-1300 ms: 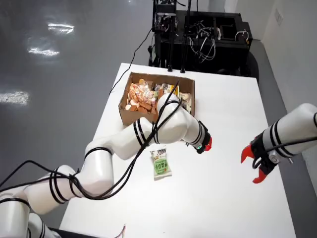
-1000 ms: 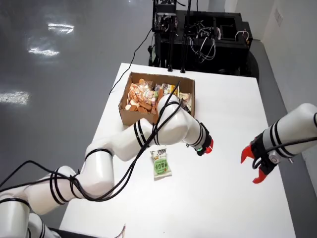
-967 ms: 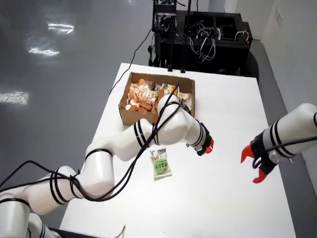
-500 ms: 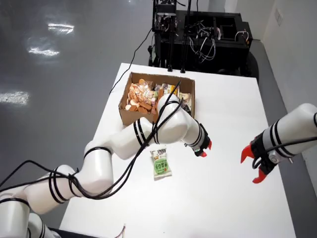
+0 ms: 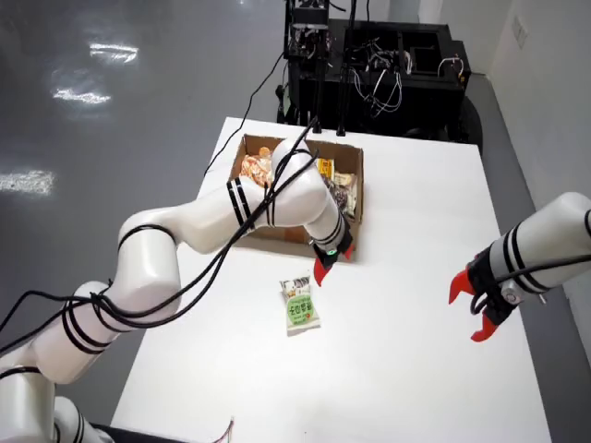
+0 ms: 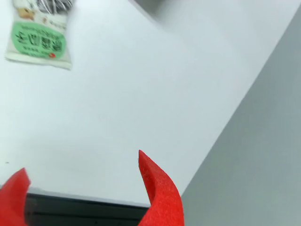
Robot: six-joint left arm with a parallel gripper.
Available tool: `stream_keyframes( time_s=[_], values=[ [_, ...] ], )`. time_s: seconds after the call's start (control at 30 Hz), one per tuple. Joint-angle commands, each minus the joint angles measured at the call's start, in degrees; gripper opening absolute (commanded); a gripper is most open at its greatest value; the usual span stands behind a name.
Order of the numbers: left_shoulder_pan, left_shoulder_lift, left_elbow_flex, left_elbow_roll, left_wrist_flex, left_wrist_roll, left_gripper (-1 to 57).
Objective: Grasp a snack and put it in the bin.
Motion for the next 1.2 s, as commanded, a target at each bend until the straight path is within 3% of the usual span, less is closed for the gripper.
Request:
stream_keyframes(
  time_s=[0.03,0.33,0.83,1.2],
  values=[
    [2.36,-0.75,1.99,-0.06,-0.26,0.93,48.3],
    [5.68,1.65,3.97,-2.15,-1.39,8.21,55.5],
    [6.46,9.84,6.48,-2.45,-8.69,14.61,56.8],
    [8.10,11.48,12.12,-2.18,-14.80,14.83,57.0]
  ],
)
